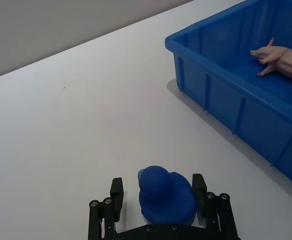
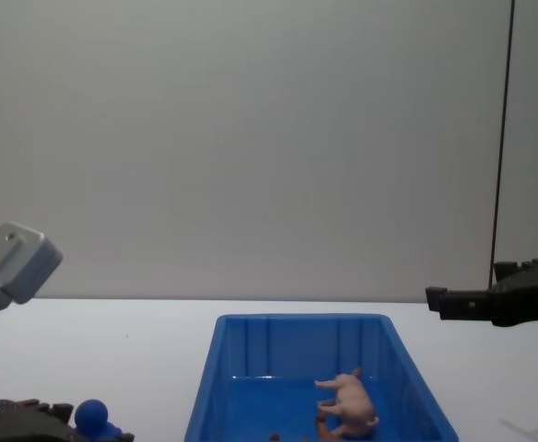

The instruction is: Pick up the two dolls from the table and place them into the box.

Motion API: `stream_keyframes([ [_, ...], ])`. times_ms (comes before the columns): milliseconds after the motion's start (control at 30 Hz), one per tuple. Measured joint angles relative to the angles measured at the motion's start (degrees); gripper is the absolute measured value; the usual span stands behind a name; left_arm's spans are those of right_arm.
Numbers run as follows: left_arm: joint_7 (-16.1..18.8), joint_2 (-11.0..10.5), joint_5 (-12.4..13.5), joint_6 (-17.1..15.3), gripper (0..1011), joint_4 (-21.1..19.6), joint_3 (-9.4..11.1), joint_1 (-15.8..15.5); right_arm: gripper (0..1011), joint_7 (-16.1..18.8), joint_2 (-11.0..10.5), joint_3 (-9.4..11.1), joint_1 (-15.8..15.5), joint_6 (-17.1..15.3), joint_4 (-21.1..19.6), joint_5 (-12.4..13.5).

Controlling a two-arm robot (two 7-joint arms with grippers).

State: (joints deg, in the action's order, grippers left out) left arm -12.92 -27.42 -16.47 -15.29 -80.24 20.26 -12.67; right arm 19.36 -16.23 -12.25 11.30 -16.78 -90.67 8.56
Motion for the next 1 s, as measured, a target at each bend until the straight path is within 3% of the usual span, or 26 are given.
stream_keyframes([
  [200, -1.19, 0.63, 0.21, 0.67, 750, 1.60, 0.01, -0.96, 1001, 0.00, 0.00, 0.00, 0.00, 0.00, 0.00, 0.00],
  [300, -1.48, 0.80, 0.22, 0.87, 614, 2.04, 0.02, -1.21, 1001, 0.00, 0.00, 0.00, 0.00, 0.00, 0.00, 0.00],
  [667, -1.95, 1.05, 0.32, 1.05, 525, 2.10, -0.04, -1.63, 1001, 0.00, 0.00, 0.00, 0.00, 0.00, 0.00, 0.00],
  [1000, -3.45, 1.67, 2.59, 2.00, 462, 0.25, -0.25, -3.50, 1001, 0.00, 0.00, 0.00, 0.00, 0.00, 0.00, 0.00],
])
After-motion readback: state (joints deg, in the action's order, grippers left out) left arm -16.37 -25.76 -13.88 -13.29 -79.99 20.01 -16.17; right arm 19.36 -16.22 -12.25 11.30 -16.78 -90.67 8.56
